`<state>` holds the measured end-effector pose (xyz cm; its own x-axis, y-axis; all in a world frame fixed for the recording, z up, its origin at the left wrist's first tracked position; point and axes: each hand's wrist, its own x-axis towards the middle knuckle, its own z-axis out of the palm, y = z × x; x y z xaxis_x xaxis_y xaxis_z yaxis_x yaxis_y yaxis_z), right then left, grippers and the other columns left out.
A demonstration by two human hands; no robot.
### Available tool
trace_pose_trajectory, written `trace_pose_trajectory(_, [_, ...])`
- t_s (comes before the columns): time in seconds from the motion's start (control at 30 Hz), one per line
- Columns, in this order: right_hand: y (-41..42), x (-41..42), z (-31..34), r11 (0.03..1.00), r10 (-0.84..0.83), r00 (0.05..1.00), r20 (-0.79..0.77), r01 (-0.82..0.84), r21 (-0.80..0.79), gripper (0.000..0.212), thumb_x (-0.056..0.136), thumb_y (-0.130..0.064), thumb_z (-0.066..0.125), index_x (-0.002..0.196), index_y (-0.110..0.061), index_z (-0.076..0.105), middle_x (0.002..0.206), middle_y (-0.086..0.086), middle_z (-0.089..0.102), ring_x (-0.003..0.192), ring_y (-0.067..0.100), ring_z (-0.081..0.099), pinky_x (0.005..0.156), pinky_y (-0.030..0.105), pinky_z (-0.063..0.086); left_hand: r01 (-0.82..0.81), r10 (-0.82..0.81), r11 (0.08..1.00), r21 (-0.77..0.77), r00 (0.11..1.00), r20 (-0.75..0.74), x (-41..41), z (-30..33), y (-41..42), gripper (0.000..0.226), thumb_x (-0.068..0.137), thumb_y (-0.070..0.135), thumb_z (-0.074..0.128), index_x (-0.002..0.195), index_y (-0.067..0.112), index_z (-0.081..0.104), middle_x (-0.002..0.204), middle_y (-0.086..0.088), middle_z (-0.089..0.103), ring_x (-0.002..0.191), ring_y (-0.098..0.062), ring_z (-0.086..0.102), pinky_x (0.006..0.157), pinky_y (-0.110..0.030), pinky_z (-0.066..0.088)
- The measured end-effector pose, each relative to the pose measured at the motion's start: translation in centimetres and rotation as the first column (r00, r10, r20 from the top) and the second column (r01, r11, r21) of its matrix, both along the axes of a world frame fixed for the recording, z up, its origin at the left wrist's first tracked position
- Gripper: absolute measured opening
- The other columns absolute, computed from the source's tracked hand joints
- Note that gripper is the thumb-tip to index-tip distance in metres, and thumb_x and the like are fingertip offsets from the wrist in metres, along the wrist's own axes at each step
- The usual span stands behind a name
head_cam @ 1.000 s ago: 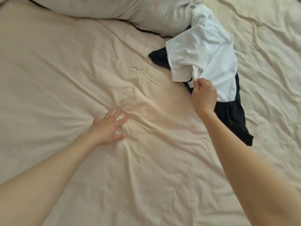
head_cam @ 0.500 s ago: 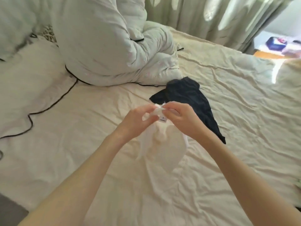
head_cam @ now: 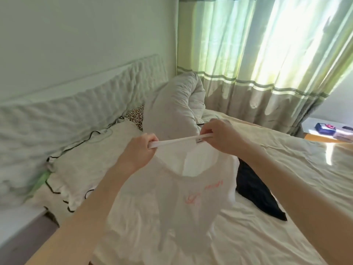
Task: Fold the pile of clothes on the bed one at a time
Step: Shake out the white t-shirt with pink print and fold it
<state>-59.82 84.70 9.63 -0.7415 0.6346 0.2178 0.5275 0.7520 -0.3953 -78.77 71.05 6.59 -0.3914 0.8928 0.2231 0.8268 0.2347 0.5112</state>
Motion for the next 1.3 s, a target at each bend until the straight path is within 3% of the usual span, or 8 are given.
trace_pose_trajectory(0.13, [-2.3, -1.5, 3.8, 0.998, -0.042, 0.998, -0.047, 0.044, 0.04, 0.015, 0.089, -0.008, 0.056, 0.092, -0.01, 0.071, 0.091, 0.004, 0.058, 0.088, 0.017, 0.049, 0.072, 0.02, 0.031, 0.007, -0.008, 0.997, 0.074, 1.0, 0.01, -3.3, 6.0, -4.7, 0.016, 0.084, 0.003, 0.056, 0.079, 0.018, 0.059, 0.067, 0.013, 0.051, 0.064, -0.007, 0.045, 0.056, -0.008, 0.032])
trace_pose_trajectory(0.3, [-4.3, -2.1, 6.8, 0.991, -0.06, 0.967, -0.249, 0.028, -0.129, 0.014, 0.085, -0.006, 0.062, 0.084, -0.018, 0.07, 0.083, -0.003, 0.066, 0.087, 0.014, 0.061, 0.085, 0.025, 0.047, -0.059, 0.049, 0.975, 0.212, 0.997, 0.053, -6.2, 10.3, -9.1, 0.024, 0.085, 0.006, 0.055, 0.075, 0.028, 0.06, 0.068, 0.015, 0.056, 0.06, 0.003, 0.05, 0.048, -0.008, 0.035])
trace_pose_trajectory(0.47, [-6.6, -2.7, 8.0, 0.929, 0.078, 0.91, -0.407, -0.214, -0.301, 0.024, 0.086, 0.002, 0.061, 0.075, -0.019, 0.065, 0.073, -0.006, 0.063, 0.064, -0.006, 0.058, 0.067, 0.007, 0.046, 0.041, -0.074, 0.981, 0.188, 0.982, 0.174, -8.3, 11.4, -12.7, 0.02, 0.087, 0.024, 0.064, 0.073, 0.037, 0.064, 0.07, 0.002, 0.055, 0.062, -0.011, 0.047, 0.059, -0.022, 0.035])
trace_pose_trajectory(0.67, [-7.2, -3.1, 8.6, 0.847, 0.122, 0.9, -0.418, -0.314, -0.429, 0.019, 0.094, -0.012, 0.054, 0.075, -0.01, 0.055, 0.067, 0.0, 0.044, 0.058, 0.008, 0.042, 0.053, 0.016, 0.033, 0.125, -0.154, 0.986, 0.11, 0.936, 0.315, -10.2, 13.3, -15.7, 0.025, 0.081, 0.017, 0.07, 0.099, 0.035, 0.068, 0.092, 0.007, 0.071, 0.083, -0.003, 0.064, 0.074, -0.015, 0.047])
trace_pose_trajectory(0.87, [-6.2, -2.4, 10.0, 0.58, 0.277, 0.888, -0.367, -0.459, -0.673, 0.025, 0.079, -0.007, 0.063, 0.104, -0.003, 0.065, 0.09, 0.003, 0.071, 0.084, 0.014, 0.067, 0.07, 0.018, 0.051, 0.012, -0.079, 0.973, 0.232, 0.956, 0.282, -11.1, 13.0, -15.7, 0.011, 0.09, 0.017, 0.06, 0.086, 0.018, 0.07, 0.078, 0.001, 0.068, 0.071, -0.008, 0.06, 0.067, -0.022, 0.045])
trace_pose_trajectory(0.93, [-6.1, -2.6, 9.6, 0.635, 0.265, 0.909, -0.32, -0.415, -0.652, 0.023, 0.083, 0.004, 0.061, 0.103, -0.006, 0.068, 0.092, 0.004, 0.072, 0.086, 0.015, 0.068, 0.073, 0.021, 0.053, -0.051, -0.021, 0.956, 0.288, 0.971, 0.24, -11.3, 12.1, -15.1, 0.016, 0.091, 0.02, 0.06, 0.078, 0.018, 0.067, 0.068, 0.002, 0.06, 0.064, -0.01, 0.052, 0.06, -0.023, 0.039])
trace_pose_trajectory(1.1, [-6.5, -3.7, 7.1, 0.954, -0.008, 0.932, -0.363, -0.101, -0.281, 0.009, 0.087, -0.016, 0.066, 0.079, -0.017, 0.07, 0.079, 0.008, 0.069, 0.076, 0.022, 0.063, 0.075, 0.035, 0.052, -0.165, 0.142, 0.907, 0.387, 0.986, 0.087, -10.8, 9.1, -14.1, 0.018, 0.092, 0.028, 0.057, 0.074, 0.023, 0.057, 0.058, 0.009, 0.053, 0.053, -0.001, 0.046, 0.052, -0.015, 0.035])
trace_pose_trajectory(1.3, [-8.8, -2.9, -0.6, 0.951, -0.152, 0.898, -0.414, 0.019, -0.309, 0.046, 0.09, -0.034, 0.061, 0.073, 0.008, 0.055, 0.062, 0.008, 0.049, 0.057, 0.017, 0.044, 0.055, 0.03, 0.035, -0.258, 0.228, 0.937, 0.237, 0.962, 0.147, -9.4, 1.3, -16.1, 0.028, 0.082, 0.055, 0.058, 0.068, 0.031, 0.053, 0.055, 0.009, 0.054, 0.059, -0.007, 0.05, 0.059, -0.028, 0.04])
